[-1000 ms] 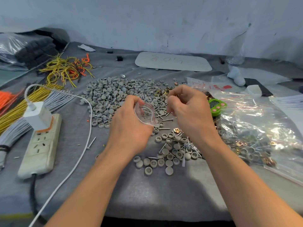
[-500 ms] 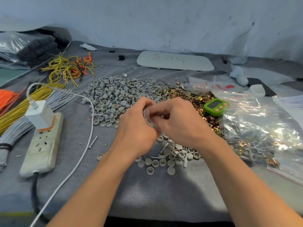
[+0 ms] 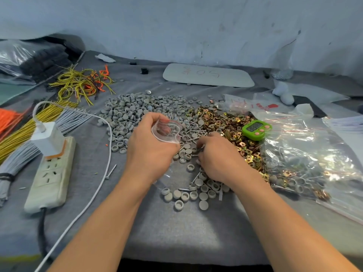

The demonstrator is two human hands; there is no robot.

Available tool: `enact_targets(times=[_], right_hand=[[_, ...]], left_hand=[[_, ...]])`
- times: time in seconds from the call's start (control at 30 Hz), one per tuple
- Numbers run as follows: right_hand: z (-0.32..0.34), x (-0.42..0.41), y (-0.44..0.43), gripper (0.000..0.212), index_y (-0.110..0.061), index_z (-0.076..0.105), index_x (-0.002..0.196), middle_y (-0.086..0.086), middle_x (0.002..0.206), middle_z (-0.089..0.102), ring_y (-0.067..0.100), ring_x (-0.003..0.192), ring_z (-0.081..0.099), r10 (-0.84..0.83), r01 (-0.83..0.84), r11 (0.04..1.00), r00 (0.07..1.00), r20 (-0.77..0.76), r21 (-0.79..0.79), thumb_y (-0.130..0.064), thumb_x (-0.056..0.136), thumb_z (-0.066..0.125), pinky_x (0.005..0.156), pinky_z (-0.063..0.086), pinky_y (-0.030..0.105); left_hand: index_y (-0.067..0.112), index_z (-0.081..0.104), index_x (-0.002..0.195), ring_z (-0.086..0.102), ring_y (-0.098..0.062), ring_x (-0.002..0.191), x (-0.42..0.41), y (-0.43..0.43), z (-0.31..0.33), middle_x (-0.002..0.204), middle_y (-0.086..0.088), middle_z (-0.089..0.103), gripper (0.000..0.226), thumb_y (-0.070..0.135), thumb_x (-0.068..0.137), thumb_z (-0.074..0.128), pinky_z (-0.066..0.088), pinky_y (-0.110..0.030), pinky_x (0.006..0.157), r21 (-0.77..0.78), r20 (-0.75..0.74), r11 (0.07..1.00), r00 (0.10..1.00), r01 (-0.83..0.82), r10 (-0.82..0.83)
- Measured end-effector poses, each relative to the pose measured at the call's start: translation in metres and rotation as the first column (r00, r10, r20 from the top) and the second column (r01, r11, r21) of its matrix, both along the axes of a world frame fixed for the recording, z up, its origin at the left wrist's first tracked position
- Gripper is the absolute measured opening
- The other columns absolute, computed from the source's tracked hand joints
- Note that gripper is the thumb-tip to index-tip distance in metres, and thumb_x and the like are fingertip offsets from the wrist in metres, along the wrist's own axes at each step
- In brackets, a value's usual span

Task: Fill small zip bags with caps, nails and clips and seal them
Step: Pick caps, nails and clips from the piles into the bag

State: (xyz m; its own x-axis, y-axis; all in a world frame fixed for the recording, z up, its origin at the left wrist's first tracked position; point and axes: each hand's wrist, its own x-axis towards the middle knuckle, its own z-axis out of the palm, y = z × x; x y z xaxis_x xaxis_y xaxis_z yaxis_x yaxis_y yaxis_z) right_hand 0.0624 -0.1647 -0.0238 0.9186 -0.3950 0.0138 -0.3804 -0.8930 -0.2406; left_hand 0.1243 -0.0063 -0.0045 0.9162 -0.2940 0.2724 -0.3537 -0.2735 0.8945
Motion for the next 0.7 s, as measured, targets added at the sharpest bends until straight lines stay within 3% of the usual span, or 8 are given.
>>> enact_targets(times=[0.1, 0.2, 0.3, 0.4, 0.6, 0.7], right_hand=[[0.000, 0.002, -0.002, 0.012, -0.018, 0.069, 0.100, 0.003, 0.104, 0.057, 0.027, 0.091, 0.059, -0.044, 0.044, 0.999, 0.999, 0.032, -0.002, -0.010, 0.094, 0.063, 0.072, 0.047, 0.035], [0.002, 0.005, -0.004, 0.008, -0.018, 0.069, 0.090, 0.004, 0.095, 0.065, 0.028, 0.083, 0.061, -0.079, 0.079, 0.997, 0.996, 0.036, 0.001, -0.014, 0.095, 0.065, 0.067, 0.049, 0.035], [-0.002, 0.006, -0.006, 0.014, -0.018, 0.065, 0.095, 0.001, 0.101, 0.055, 0.026, 0.092, 0.055, -0.060, 0.062, 0.997, 0.996, 0.066, -0.034, -0.028, 0.102, 0.059, 0.077, 0.049, 0.040], [-0.005, 0.006, -0.006, 0.016, -0.019, 0.059, 0.098, 0.002, 0.102, 0.052, 0.028, 0.094, 0.055, -0.023, 0.024, 1.000, 0.999, 0.044, -0.020, -0.032, 0.104, 0.054, 0.084, 0.050, 0.045], [0.004, 0.005, -0.002, 0.009, -0.021, 0.065, 0.097, 0.001, 0.093, 0.068, 0.030, 0.091, 0.064, -0.001, 0.002, 0.995, 1.000, 0.013, -0.095, -0.014, 0.096, 0.060, 0.083, 0.043, 0.040], [0.006, 0.006, 0.003, 0.013, -0.022, 0.069, 0.100, 0.000, 0.097, 0.068, 0.026, 0.102, 0.059, -0.025, 0.042, 0.987, 0.993, 0.112, -0.152, -0.012, 0.095, 0.062, 0.094, 0.038, 0.043]], left_hand=[[0.036, 0.059, 0.097, 0.064, -0.015, 0.067, -0.001, 0.001, 0.000, 0.092, 0.031, 0.066, 0.043, 0.014, 0.065, 0.076, 0.059, -0.055, 0.062, 0.007, 0.000, 1.000, 1.000, 0.003, -0.003], [0.036, 0.059, 0.096, 0.066, -0.010, 0.075, 0.001, 0.001, 0.000, 0.092, 0.031, 0.065, 0.044, 0.011, 0.066, 0.079, 0.059, -0.050, 0.069, 0.021, 0.014, 1.000, 1.000, -0.013, 0.013], [0.038, 0.058, 0.094, 0.066, -0.006, 0.081, 0.003, 0.002, -0.002, 0.086, 0.018, 0.068, 0.046, 0.008, 0.066, 0.081, 0.058, -0.045, 0.074, 0.024, 0.021, 0.999, 1.000, -0.024, 0.023], [0.038, 0.058, 0.095, 0.065, -0.004, 0.081, 0.004, 0.003, -0.004, 0.086, 0.019, 0.068, 0.047, 0.008, 0.066, 0.082, 0.057, -0.040, 0.074, 0.035, 0.022, 0.999, 0.999, -0.025, 0.024], [0.039, 0.058, 0.093, 0.065, -0.003, 0.085, 0.005, 0.001, -0.005, 0.087, 0.017, 0.068, 0.045, 0.012, 0.066, 0.081, 0.048, -0.029, 0.069, 0.061, 0.035, 0.998, 0.999, -0.026, 0.023], [0.038, 0.058, 0.094, 0.066, -0.004, 0.085, 0.006, 0.001, -0.007, 0.087, 0.017, 0.068, 0.045, 0.012, 0.066, 0.081, 0.050, -0.030, 0.071, 0.078, 0.037, 0.996, 0.999, -0.032, 0.029]])
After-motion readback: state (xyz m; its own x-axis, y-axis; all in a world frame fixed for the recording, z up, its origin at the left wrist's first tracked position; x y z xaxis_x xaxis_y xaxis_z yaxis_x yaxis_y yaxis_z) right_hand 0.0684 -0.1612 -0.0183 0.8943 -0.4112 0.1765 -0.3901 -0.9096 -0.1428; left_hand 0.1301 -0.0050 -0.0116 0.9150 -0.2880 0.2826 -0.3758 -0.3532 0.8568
